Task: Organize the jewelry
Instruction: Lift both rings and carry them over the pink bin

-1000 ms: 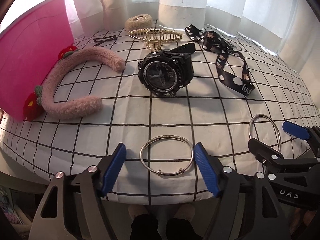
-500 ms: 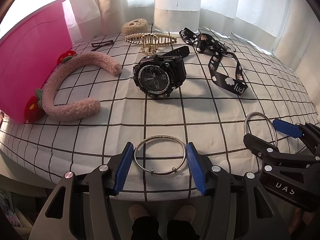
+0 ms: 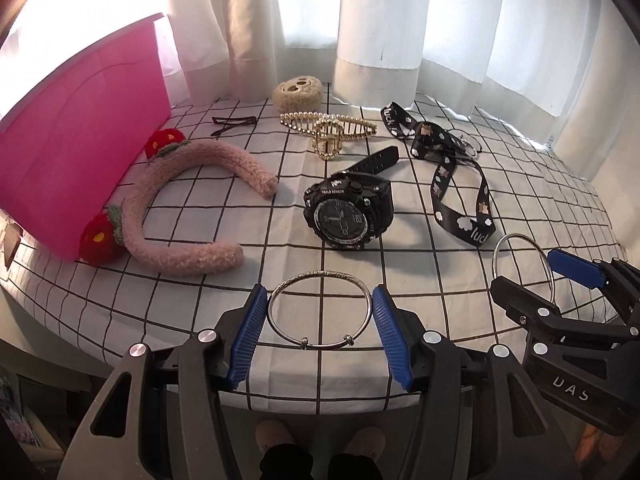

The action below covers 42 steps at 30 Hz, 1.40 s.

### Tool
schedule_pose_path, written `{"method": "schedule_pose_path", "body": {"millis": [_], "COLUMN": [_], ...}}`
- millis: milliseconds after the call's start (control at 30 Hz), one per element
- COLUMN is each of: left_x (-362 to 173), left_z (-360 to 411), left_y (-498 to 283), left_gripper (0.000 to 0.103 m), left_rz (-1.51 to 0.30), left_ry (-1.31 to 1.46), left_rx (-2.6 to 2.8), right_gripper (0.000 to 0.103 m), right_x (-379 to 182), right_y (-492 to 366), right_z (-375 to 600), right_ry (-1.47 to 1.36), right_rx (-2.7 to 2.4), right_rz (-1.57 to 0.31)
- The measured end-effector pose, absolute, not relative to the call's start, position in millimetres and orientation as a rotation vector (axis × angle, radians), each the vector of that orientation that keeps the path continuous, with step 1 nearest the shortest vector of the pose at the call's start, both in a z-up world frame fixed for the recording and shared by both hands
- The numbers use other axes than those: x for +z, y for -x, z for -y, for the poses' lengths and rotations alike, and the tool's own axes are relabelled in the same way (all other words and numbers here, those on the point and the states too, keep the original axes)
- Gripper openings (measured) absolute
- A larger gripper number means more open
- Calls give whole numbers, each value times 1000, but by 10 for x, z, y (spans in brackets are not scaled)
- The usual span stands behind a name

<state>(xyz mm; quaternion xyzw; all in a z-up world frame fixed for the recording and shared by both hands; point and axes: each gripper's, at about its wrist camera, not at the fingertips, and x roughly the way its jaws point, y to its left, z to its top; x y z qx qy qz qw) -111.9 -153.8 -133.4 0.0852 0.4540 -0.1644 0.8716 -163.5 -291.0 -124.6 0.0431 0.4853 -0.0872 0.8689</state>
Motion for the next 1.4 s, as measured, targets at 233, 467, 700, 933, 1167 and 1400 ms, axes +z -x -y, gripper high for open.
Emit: {"method": "schedule_pose_path", "body": {"millis": [233, 467, 700, 933, 1167, 1400], "left_x": [-865, -300, 211, 544, 614, 515], "left_z": [1301, 852, 309, -349, -987, -1514], "left_y": [997, 788, 518, 75, -413, -927], "left_gripper": [53, 53, 53, 53, 53, 53], "left_rz": [-884, -812, -726, -705, -726, -760], "left_ry": [-145, -103, -81, -27, -19, 16], "left_rx": [-301, -240, -166, -78, 13, 78], "right_gripper": [71, 71, 72, 72, 72, 72], "right_x": [-747, -176, 319, 722, 828, 718], "right_y": [1391, 1040, 596, 90, -535, -1130], "right_z": [2709, 2335, 1789, 1167, 531, 52], "right_ry": [-44, -10, 19, 73, 69, 74], "right_rx": [-143, -74, 20, 95, 176, 231], "right_rz": [-932, -828, -744, -680, -673, -720]}}
